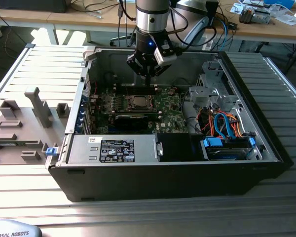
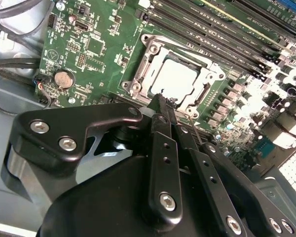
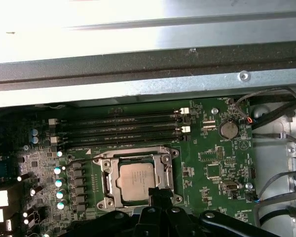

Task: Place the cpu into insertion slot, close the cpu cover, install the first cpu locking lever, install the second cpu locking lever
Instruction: 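Install the first cpu locking lever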

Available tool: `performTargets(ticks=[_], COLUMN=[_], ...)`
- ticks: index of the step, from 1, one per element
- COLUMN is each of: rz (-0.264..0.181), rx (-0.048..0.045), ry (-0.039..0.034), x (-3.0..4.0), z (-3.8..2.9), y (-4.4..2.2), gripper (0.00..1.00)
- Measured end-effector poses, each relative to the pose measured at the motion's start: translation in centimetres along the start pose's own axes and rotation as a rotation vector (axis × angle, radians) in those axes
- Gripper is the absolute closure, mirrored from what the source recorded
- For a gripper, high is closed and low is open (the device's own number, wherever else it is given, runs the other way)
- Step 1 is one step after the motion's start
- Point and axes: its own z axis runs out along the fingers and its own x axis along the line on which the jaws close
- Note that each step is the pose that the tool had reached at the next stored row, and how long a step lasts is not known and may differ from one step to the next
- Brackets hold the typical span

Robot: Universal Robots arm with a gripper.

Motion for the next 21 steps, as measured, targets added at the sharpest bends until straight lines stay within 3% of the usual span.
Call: performTargets(ticks=[8, 21], rz=[0.0, 0.0], rx=[-0.0001, -0.0001], ry=[-0.0001, 0.0], x=[0.08, 0.81], z=[0.01, -0.01], y=[0.0, -0.06], gripper=[0.89, 0.89])
